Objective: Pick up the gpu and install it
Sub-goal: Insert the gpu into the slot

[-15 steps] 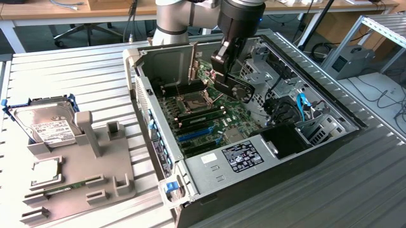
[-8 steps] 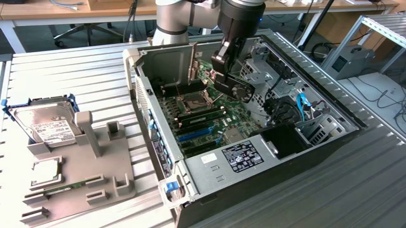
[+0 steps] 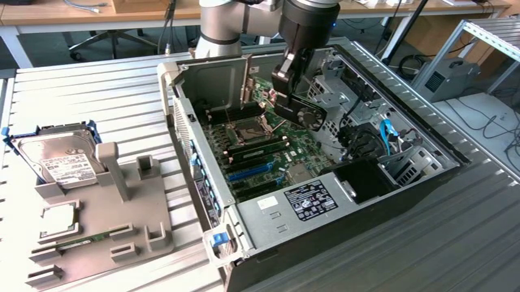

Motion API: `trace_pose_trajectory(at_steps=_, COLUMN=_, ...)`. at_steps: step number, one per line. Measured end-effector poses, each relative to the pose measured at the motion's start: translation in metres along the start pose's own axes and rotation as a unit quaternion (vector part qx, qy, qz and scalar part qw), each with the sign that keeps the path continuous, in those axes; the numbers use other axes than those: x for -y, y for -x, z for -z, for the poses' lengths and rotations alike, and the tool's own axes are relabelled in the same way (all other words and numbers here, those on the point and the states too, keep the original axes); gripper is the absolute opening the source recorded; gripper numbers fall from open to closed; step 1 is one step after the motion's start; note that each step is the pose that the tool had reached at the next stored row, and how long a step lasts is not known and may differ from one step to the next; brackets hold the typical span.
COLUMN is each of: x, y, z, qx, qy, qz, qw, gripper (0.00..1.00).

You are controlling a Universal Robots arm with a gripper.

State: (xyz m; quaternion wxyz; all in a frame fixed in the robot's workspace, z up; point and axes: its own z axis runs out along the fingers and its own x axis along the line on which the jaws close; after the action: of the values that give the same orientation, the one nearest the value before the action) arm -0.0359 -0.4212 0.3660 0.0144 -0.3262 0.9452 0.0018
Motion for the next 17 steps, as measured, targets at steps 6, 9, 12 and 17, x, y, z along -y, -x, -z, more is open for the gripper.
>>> trace_pose_trajectory(at_steps=6, x=0.0, y=0.0, z=0.0, qx=0.0001, qy=0.0003, qz=0.01, qw=1.0, gripper=0.26)
trace_pose_trajectory(at_steps=9, x=0.0, y=0.0, z=0.0, qx=0.0001, qy=0.0004, qz=0.015, qw=0.9999, gripper=0.26)
trace_pose_trajectory(at_steps=12, x=0.0, y=0.0, z=0.0, qx=0.0001, qy=0.0006, qz=0.02, qw=0.9998, gripper=0.26)
trace_pose_trajectory(at_steps=17, x=0.0002, y=0.0002, z=0.0, qx=0.0001, qy=0.0008, qz=0.029, qw=0.9996, gripper=0.26)
